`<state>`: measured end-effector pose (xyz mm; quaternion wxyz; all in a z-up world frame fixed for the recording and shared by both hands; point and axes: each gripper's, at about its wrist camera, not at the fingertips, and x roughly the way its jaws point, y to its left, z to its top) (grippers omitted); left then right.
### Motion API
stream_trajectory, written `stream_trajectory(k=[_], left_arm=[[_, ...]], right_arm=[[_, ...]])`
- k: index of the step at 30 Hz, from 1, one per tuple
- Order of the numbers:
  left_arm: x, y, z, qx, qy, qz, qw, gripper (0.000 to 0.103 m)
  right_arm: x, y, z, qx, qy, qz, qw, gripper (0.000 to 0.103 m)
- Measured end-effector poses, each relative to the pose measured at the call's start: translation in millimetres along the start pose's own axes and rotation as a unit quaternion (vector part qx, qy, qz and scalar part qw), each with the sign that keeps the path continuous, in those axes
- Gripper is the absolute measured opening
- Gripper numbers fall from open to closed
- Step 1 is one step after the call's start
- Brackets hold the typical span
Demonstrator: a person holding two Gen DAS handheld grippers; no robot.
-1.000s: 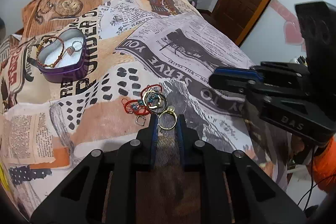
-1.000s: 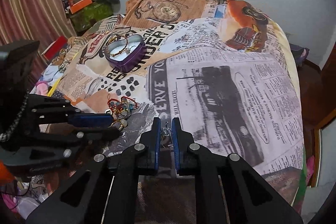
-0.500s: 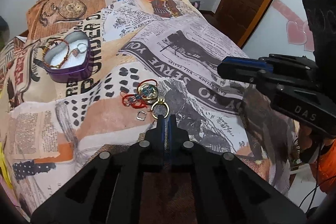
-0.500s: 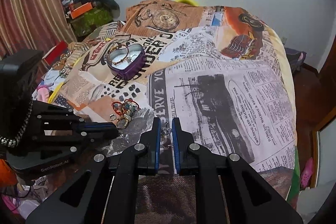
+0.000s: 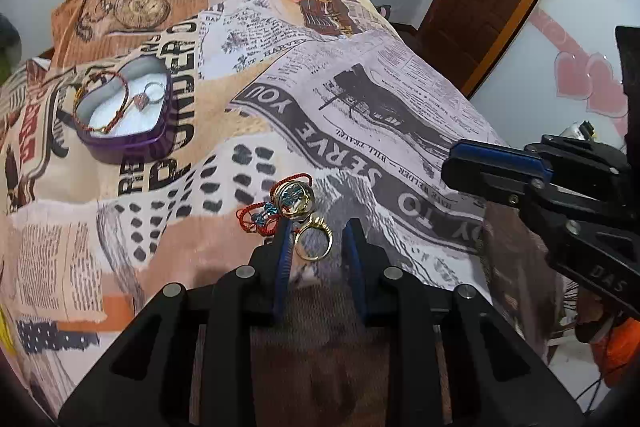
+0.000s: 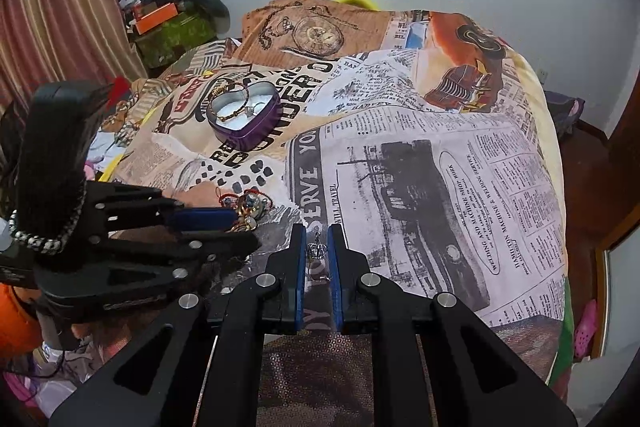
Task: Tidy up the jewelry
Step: 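Grasp a gold ring with the left tool while the right tool grasps a small charm, then carry both items to the heart tin and release them inside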
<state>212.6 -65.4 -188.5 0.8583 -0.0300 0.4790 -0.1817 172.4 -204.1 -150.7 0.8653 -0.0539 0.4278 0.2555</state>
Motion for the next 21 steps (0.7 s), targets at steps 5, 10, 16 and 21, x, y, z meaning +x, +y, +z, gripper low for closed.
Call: stream_trajectory(k=[5, 10, 16, 21], left_arm=[[1.0, -9.8, -1.7, 0.028, -0.011, 0.029, 0.9991, 0.018], [-6.8, -7.7, -5.4, 0.022, -0.016, 0.023, 0.9994, 0.017], [-34.0, 0.8, -5.8, 0.014, -0.046, 0.025, 0.9985, 0.017], [-64.2, 15.5, 2.0, 0.003, -0.080, 0.032, 0.9963, 0.017]], right_arm=[[0.3, -1.3, 0.7, 0.002, 0.001, 0.000, 1.000, 0.010], [-2.2, 2.7, 3.4, 0.000, -0.002, 0.000, 1.000, 0.010], [-6.0, 11.7, 14.6, -0.010, -0.012, 0.001, 1.000, 0.010], [-9.4, 24.4, 29.3, -0.019, -0.028, 0.006, 0.999, 0.010]])
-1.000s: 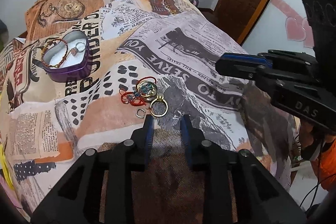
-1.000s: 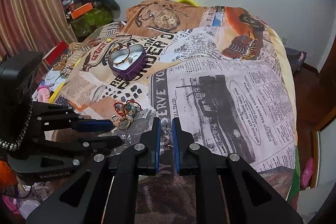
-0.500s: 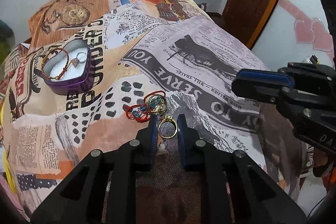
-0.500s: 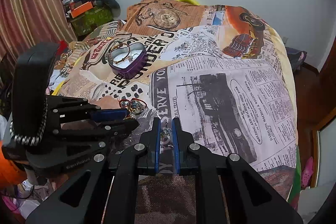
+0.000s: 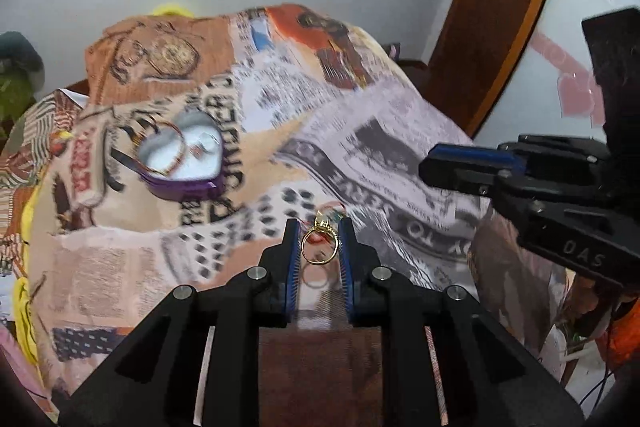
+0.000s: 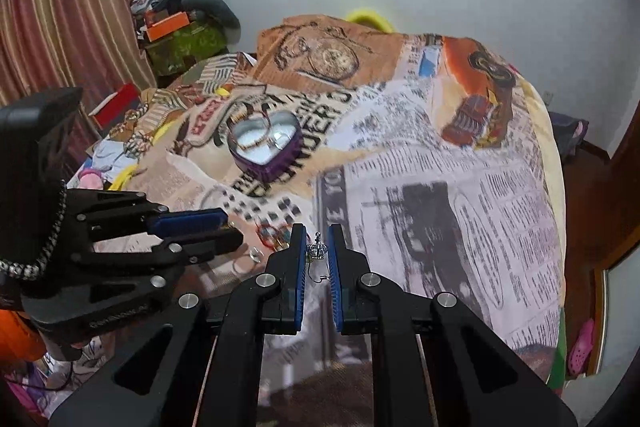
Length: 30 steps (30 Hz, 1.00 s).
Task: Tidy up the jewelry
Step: 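Carry both items to the heart tin and release them inside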
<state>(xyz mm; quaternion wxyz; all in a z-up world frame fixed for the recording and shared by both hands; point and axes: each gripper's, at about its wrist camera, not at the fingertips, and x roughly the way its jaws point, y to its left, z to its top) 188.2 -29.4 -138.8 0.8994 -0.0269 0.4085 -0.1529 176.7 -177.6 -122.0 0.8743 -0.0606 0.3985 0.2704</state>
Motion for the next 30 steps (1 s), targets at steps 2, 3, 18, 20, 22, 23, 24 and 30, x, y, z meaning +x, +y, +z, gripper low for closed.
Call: stream_trajectory(k=[2, 3, 18, 20, 22, 23, 24, 30], left_arm=[[-10.0, 7.6, 5.3, -0.002, -0.014, 0.007, 0.9999, 0.017], [-14.1, 11.0, 8.0, -0.003, -0.021, 0.010, 0.9997, 0.017], [-33.5, 75.8, 39.6, -0.029, -0.068, 0.050, 0.9960, 0.017], [-30.9, 83.4, 42.2, -0.032, -0.069, 0.052, 0.9958, 0.017], [-26.8, 91.8, 46.0, -0.035, -0.069, 0.054, 0.9956, 0.017], [-24.7, 95.2, 47.6, -0.036, -0.068, 0.054, 0.9956, 0.017], [-22.4, 97.9, 49.0, -0.037, -0.068, 0.055, 0.9955, 0.017], [-2.9, 117.8, 55.8, -0.044, -0.060, 0.053, 0.9958, 0.017]], right_arm=[[0.1, 6.1, 7.8, -0.003, -0.007, 0.004, 1.000, 0.010], [0.3, 8.6, 11.0, -0.004, -0.010, 0.005, 1.000, 0.010], [27.7, 47.8, 63.3, -0.036, -0.037, 0.028, 0.998, 0.010], [32.9, 50.0, 69.1, -0.038, -0.039, 0.030, 0.998, 0.010], [39.7, 50.9, 75.1, -0.040, -0.039, 0.032, 0.998, 0.010], [43.6, 51.1, 78.0, -0.040, -0.038, 0.033, 0.998, 0.010], [47.2, 51.1, 80.5, -0.040, -0.038, 0.033, 0.998, 0.010], [71.7, 48.5, 93.1, -0.035, -0.027, 0.035, 0.998, 0.010]])
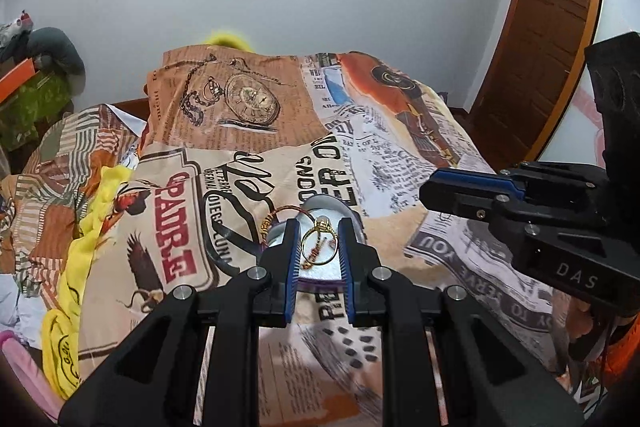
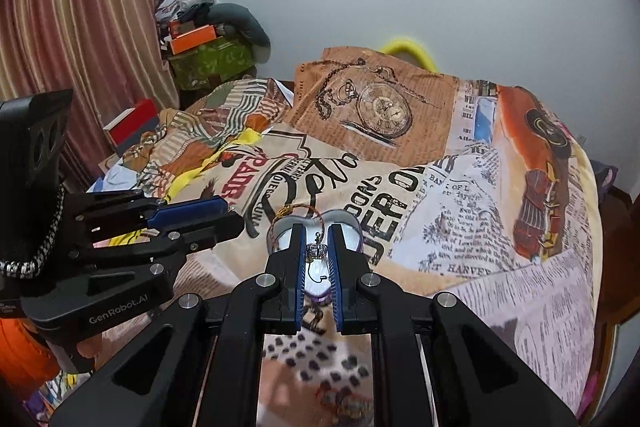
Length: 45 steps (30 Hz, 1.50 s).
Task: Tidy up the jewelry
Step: 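Carry both items to the heart tin and release them inside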
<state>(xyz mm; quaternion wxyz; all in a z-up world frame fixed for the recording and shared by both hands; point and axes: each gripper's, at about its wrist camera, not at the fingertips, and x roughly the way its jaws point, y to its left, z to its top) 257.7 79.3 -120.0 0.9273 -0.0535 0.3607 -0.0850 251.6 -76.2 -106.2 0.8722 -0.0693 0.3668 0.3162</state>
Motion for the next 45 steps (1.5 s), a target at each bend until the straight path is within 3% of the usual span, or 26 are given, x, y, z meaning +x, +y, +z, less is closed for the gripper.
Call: stream_trajectory(k=[16, 25, 40, 45], left_arm=[[71.6, 21.8, -1.6, -0.003, 0.057, -0.018, 0.9982, 0.017], [88.4, 26.0, -3.6, 0.003, 0.072, -0.017, 0.9973, 0.017], [81.8, 27.4, -5.7, 0.014, 0.071, 0.004, 0.9974, 0.019], [65.4, 33.4, -6.9, 0.005, 0.056, 0.012, 0.9983, 0.030]], right_arm=[[70.0, -16.3, 15.8, 0.013, 0.074, 0.019, 0.997, 0.010], [95.0, -16.9, 14.3, 0.012, 0.111, 0.026, 0.993, 0.010], [104.9, -24.0, 15.4, 0.028, 0.125, 0.034, 0.991, 0.010], [107.2, -21.3, 15.4, 0.024, 0.137, 0.040, 0.990, 0.010]])
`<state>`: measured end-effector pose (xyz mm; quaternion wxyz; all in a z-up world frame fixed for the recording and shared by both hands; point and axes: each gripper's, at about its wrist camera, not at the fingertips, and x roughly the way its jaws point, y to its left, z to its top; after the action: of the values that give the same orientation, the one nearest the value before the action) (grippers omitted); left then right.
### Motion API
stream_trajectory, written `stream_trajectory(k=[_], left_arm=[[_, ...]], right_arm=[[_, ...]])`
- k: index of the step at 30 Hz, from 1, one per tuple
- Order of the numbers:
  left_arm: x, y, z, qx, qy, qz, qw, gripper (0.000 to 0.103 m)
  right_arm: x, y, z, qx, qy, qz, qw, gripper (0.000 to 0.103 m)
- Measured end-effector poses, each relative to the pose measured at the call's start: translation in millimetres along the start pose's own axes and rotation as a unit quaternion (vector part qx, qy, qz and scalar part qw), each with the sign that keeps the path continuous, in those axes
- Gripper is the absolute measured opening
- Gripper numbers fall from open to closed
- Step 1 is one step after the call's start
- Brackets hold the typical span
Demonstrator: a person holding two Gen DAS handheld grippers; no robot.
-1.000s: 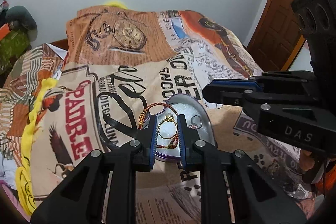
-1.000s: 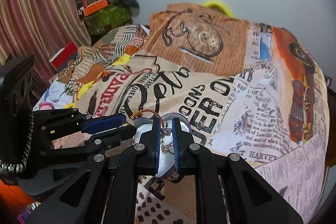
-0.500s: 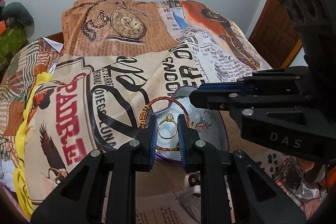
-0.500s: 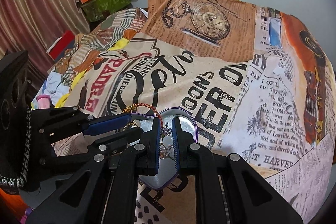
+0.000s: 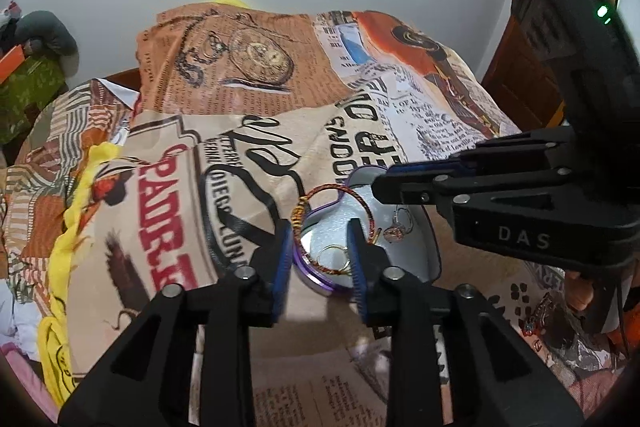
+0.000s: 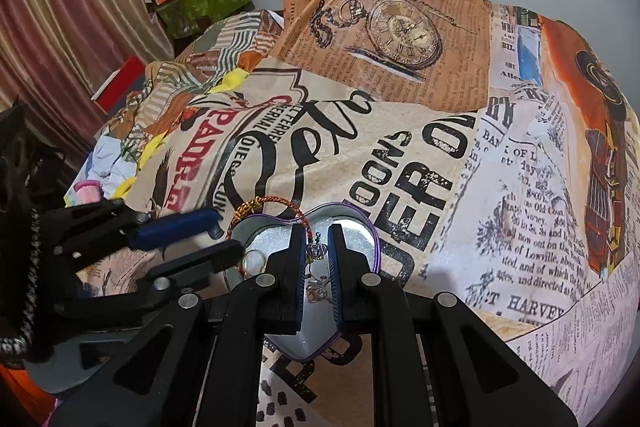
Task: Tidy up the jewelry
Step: 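Carry both items to the heart tin and release them inside, then return both tools to the pile and close the left tool on a small square charm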
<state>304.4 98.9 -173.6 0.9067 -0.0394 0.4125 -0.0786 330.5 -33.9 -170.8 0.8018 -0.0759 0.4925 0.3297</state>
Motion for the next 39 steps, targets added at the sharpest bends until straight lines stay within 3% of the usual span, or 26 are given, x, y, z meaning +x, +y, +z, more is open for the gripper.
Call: stream_trajectory(k=[5, 9, 18, 21, 26, 30, 39], left_arm=[[-15.1, 7.8, -3.3, -0.003, -0.007, 0.013, 0.9999, 0.034], [-22.1, 12.3, -5.5, -0.008, -0.005, 0.021, 0.9997, 0.035], [-49.1, 0.7, -7.3, -0.012, -0.011, 0.013, 0.9998, 0.036], [-60.9, -10.6, -8.2, -0.005, -0.017, 0.008, 0.9998, 0.043], [-78.6, -31.9, -14.7, 0.010, -0.021, -0.002, 0.9997, 0.045], [-87.3, -50.2, -23.6, 0.022, -0.017, -0.010, 0.9996, 0.050], [-75.0, -91.3, -52.1, 0.036, 0.032, -0.045, 0.9978, 0.050]], right_arm=[[2.5, 1.0, -1.0, 0.006, 0.019, 0.012, 1.000, 0.011], [-2.9, 1.8, -3.7, 0.011, 0.022, 0.011, 1.000, 0.024], [-50.3, 11.1, -14.5, -0.003, -0.018, -0.022, 1.000, 0.028], [-73.4, 14.7, -24.1, -0.010, -0.038, -0.039, 0.998, 0.028], [-108.0, 15.8, -47.7, -0.013, -0.069, -0.060, 0.996, 0.038], [-125.8, 12.3, -67.4, -0.011, -0.081, -0.075, 0.994, 0.039], [-142.8, -4.7, -118.2, 0.012, -0.077, -0.098, 0.992, 0.039]])
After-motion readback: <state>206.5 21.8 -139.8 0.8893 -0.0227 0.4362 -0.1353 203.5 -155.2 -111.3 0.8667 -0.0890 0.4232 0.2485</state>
